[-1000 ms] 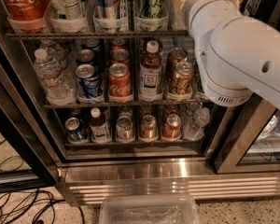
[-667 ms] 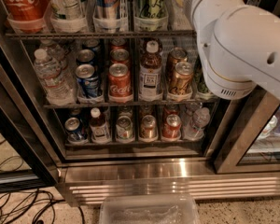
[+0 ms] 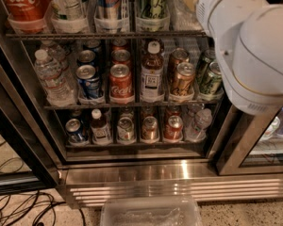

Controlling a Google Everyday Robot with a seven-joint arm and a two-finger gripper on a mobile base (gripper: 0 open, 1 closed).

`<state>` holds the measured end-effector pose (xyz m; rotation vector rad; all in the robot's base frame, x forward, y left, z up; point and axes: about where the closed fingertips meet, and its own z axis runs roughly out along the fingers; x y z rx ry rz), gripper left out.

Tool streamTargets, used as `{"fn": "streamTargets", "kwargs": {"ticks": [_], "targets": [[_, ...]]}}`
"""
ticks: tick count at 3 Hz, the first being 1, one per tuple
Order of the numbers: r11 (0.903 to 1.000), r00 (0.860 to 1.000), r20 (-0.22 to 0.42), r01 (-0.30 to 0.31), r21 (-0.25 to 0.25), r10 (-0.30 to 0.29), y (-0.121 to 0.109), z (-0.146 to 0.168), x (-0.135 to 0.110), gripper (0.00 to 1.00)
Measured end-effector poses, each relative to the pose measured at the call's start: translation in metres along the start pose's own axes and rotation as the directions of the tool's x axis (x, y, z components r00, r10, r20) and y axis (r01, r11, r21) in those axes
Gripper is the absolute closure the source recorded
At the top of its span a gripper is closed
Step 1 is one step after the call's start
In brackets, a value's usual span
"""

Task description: Pick water bottle from top shelf of fridge

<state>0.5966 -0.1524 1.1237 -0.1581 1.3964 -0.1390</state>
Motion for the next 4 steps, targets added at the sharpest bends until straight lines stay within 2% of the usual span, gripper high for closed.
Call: {"fn": "streamTargets", "kwargs": {"ticks": [1,2,3,4], "targets": [[0.9991,0.992,-0.116,0.043,-0.003,-0.043,-0.012,-0.053,0.024,1.00],[0.9991,0.992,-0.115,0.043,-0.005,-0.043,-0.011,-0.053,0.023,1.00],[0.9974,0.984,-0.179,-0.026,-0.067,0.014,0.011,-0.074,0.049,1.00],[0.9762,0.942,-0.318,-0.163,-0.144,0.110,0.044,-0.119,0.101,1.00]]}}
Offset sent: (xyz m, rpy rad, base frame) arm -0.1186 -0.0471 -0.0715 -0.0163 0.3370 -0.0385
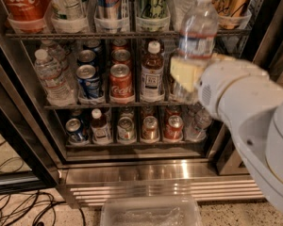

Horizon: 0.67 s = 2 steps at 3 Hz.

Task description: Pick water bottle from top shelf of fridge

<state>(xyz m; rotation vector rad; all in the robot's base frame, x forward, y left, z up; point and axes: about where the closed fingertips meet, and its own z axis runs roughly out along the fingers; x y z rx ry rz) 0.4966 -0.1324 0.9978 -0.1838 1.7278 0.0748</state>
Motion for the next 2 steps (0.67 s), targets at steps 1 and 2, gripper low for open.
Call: {"fn": "streamTargets", "kwargs": {"ticks": [1,2], "targets": [[0.9897,0.995,-0.079,-0.076,-0.121,0.067,0.025,-0.016,0.037,1.00],[0.9567,0.990,-0.104,-0.116,-0.267,0.091,0.049,-0.027,0.044,1.00]]}}
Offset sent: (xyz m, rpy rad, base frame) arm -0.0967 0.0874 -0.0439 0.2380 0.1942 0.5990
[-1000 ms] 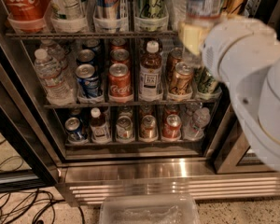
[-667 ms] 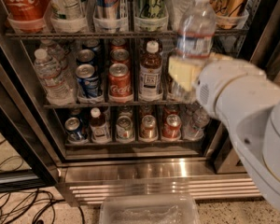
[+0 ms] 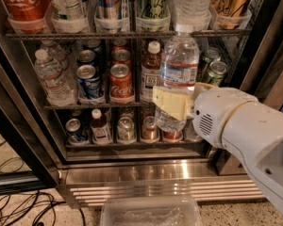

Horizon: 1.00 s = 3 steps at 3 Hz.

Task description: Pick water bottle from top shelf of fridge

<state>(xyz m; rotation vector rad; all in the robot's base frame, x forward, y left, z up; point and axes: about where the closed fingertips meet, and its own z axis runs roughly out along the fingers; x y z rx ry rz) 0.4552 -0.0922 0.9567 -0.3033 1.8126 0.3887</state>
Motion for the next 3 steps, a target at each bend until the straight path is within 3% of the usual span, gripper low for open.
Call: {"fn": "streamTargets", "kwargs": {"ticks": [1,2,3], "targets": [[0.9855,1.000,0.013,0.016,-0.169,-0.014,0.029,-0.006,-0.005,1.00],[0.9688,1.000,0.006,0.021,-0.247,-0.020,0.052,-0.010,-0.004,1.00],[0.9688,1.000,0.006,0.021,-0.247,-0.020,0.052,-0.010,-0.004,1.00]]}}
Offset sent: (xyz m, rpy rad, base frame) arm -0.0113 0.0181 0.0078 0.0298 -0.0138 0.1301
